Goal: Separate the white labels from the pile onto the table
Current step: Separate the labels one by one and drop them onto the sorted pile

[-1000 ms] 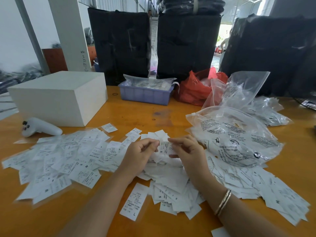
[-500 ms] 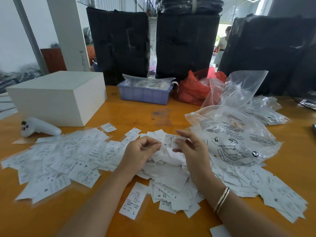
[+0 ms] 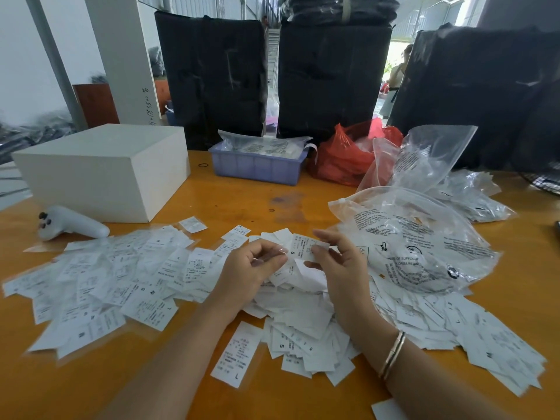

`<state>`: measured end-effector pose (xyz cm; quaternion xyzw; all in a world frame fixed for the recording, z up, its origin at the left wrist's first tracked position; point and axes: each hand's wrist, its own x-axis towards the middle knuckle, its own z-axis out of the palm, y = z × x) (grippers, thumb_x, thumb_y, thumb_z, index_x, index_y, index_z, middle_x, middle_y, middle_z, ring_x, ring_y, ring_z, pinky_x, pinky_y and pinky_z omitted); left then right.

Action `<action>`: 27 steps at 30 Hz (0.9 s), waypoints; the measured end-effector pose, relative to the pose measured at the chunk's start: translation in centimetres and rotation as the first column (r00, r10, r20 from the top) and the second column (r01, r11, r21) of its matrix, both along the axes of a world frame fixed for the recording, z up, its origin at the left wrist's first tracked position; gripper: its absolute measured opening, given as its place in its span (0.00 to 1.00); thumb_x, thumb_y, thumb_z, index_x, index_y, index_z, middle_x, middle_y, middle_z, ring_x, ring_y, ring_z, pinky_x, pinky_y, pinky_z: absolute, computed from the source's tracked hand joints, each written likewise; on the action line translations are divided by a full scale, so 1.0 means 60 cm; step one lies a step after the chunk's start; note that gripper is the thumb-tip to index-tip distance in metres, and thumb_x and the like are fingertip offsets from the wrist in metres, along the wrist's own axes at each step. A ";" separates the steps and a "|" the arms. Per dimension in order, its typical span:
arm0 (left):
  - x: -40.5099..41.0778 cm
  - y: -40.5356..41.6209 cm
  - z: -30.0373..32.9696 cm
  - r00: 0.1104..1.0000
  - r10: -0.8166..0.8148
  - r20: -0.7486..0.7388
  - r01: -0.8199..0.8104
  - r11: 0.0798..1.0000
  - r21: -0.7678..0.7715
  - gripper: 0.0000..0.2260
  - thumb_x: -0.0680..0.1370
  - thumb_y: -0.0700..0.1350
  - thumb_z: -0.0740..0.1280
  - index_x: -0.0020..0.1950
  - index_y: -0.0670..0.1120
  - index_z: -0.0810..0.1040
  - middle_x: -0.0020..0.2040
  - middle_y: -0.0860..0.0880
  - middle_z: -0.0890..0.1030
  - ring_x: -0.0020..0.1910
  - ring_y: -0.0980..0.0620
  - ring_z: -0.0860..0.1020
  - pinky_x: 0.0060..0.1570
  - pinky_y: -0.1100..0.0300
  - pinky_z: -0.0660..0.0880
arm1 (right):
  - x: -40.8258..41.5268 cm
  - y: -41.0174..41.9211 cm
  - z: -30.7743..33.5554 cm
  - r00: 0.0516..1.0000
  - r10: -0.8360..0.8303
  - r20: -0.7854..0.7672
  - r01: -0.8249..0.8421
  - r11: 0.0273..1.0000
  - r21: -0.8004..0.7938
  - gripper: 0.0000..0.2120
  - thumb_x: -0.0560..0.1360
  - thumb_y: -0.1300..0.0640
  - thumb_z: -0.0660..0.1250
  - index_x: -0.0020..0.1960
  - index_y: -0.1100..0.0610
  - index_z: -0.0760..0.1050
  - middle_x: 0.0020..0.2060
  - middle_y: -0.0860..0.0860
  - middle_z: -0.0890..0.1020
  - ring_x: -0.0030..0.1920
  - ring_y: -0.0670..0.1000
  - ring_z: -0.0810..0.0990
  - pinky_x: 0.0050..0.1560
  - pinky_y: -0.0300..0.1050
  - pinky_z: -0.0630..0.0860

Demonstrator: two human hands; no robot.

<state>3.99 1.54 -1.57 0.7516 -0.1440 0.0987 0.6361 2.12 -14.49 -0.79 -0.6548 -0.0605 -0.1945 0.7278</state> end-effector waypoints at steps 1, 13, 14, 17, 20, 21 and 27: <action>0.001 0.000 -0.001 1.000 0.002 0.001 -0.002 1.000 0.007 0.06 0.73 0.42 0.72 0.43 0.54 0.81 0.41 0.63 0.83 0.45 0.67 0.79 0.41 0.76 0.72 | 0.000 0.001 -0.001 1.000 0.013 0.004 -0.013 1.000 -0.002 0.13 0.76 0.67 0.65 0.48 0.48 0.79 0.43 0.46 0.82 0.42 0.46 0.83 0.39 0.37 0.79; 0.001 0.002 -0.003 1.000 0.010 -0.013 -0.010 1.000 -0.004 0.04 0.74 0.45 0.72 0.45 0.55 0.81 0.44 0.62 0.83 0.47 0.65 0.79 0.42 0.74 0.74 | 0.003 -0.005 0.002 0.999 -0.028 -0.026 0.030 0.998 0.063 0.12 0.76 0.68 0.65 0.47 0.51 0.79 0.45 0.50 0.82 0.43 0.46 0.83 0.39 0.36 0.78; 0.001 0.002 -0.002 1.000 0.004 -0.010 -0.004 1.000 -0.010 0.05 0.74 0.44 0.72 0.45 0.55 0.81 0.44 0.61 0.83 0.47 0.64 0.80 0.43 0.74 0.74 | 0.002 -0.004 0.001 1.000 -0.004 -0.031 0.005 0.999 0.033 0.12 0.76 0.68 0.65 0.47 0.51 0.79 0.46 0.51 0.81 0.42 0.46 0.83 0.39 0.36 0.78; 0.000 0.001 -0.001 1.000 0.001 0.005 0.000 1.000 -0.016 0.06 0.74 0.43 0.72 0.45 0.55 0.81 0.43 0.63 0.83 0.46 0.66 0.80 0.43 0.75 0.72 | -0.002 0.002 -0.003 0.998 0.067 -0.016 -0.068 0.997 -0.047 0.12 0.76 0.68 0.65 0.49 0.52 0.79 0.44 0.49 0.81 0.42 0.46 0.83 0.40 0.37 0.79; 0.000 0.001 0.000 1.000 0.004 0.004 -0.004 1.000 -0.011 0.05 0.74 0.44 0.72 0.45 0.55 0.81 0.44 0.63 0.83 0.47 0.66 0.79 0.42 0.76 0.72 | -0.001 0.001 -0.003 0.999 0.048 -0.011 -0.049 0.995 -0.092 0.12 0.76 0.68 0.65 0.50 0.52 0.79 0.41 0.45 0.83 0.41 0.46 0.83 0.40 0.37 0.79; 0.000 0.002 -0.001 1.000 0.001 -0.002 -0.001 1.000 -0.014 0.05 0.74 0.44 0.72 0.45 0.55 0.81 0.44 0.62 0.83 0.47 0.65 0.79 0.43 0.75 0.72 | 0.000 -0.001 -0.003 0.999 0.029 -0.012 -0.030 0.995 -0.094 0.12 0.76 0.67 0.65 0.50 0.51 0.78 0.41 0.44 0.83 0.40 0.46 0.83 0.40 0.38 0.79; 0.001 0.002 -0.002 1.000 -0.007 -0.013 0.006 1.000 -0.011 0.04 0.74 0.45 0.72 0.45 0.55 0.82 0.44 0.62 0.83 0.47 0.65 0.79 0.43 0.74 0.73 | 0.001 -0.003 -0.001 1.000 0.014 -0.011 -0.014 1.000 -0.005 0.12 0.76 0.68 0.65 0.49 0.52 0.79 0.45 0.50 0.82 0.43 0.46 0.83 0.40 0.37 0.79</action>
